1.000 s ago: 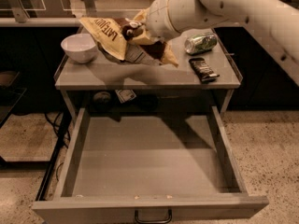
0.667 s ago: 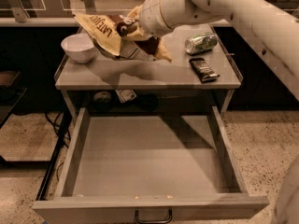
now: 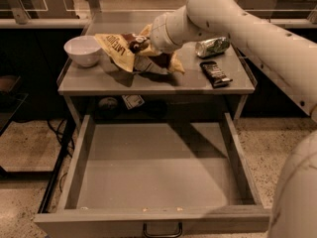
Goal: Pick brown chip bag from top drawer and place on counter
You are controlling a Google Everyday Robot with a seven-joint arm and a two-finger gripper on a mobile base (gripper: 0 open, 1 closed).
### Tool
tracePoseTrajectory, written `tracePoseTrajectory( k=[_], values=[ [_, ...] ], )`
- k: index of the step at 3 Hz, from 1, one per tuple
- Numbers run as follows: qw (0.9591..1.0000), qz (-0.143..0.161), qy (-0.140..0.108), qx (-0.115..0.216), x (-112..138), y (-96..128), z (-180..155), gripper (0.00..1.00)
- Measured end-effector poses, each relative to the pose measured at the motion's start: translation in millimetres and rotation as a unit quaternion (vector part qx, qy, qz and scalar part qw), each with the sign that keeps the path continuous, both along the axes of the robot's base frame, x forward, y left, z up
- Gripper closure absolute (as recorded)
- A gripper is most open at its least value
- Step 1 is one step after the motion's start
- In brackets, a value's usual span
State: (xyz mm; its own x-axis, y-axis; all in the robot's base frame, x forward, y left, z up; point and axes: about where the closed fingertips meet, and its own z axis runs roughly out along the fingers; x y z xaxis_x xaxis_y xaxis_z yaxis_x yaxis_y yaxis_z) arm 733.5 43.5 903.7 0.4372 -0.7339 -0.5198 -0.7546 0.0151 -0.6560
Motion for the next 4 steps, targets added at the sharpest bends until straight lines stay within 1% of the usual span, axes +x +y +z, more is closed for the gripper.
tracePoseTrajectory(
  k=[1,2,3,4],
  values=[
    [0.9995,-0.027,-0.013,-0.008,6.9,-19.2,-12.7,1.00],
    [0.9995,-0.028,-0.014,-0.007,7.5,-18.8,-13.0,0.81],
    [0.9995,-0.028,-0.014,-0.007,7.5,-18.7,-13.1,0.50],
    [0.9995,-0.028,-0.014,-0.007,7.5,-18.7,-13.1,0.27]
  ],
)
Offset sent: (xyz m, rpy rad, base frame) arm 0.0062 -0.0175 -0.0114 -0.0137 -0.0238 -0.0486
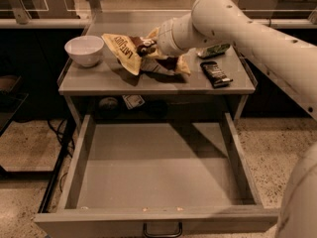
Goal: Pick brown chip bag from top drawer and place on counter
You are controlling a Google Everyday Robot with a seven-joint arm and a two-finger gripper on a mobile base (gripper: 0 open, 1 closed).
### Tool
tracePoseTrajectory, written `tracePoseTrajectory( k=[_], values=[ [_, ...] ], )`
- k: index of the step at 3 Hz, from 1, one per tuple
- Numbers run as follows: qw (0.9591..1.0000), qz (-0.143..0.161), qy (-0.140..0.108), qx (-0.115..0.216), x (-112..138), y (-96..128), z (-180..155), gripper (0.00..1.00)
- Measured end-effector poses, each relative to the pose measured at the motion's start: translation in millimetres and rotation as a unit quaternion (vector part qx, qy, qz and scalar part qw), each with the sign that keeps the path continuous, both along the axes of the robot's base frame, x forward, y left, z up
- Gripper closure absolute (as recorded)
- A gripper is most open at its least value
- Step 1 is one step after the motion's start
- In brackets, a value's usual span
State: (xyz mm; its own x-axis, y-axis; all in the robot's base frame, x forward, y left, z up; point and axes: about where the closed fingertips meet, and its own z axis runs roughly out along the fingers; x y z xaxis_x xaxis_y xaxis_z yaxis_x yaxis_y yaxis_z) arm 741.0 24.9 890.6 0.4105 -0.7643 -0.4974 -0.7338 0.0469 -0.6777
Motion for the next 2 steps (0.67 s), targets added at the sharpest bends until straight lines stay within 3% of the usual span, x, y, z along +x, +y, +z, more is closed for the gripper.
tracePoseTrajectory(
  k=[1,2],
  values=[
    [1.0000,0.000,0.000,0.000,0.0,0.0,0.0,0.04],
    [1.0000,0.000,0.000,0.000,0.0,0.0,0.0,0.00]
  ],
)
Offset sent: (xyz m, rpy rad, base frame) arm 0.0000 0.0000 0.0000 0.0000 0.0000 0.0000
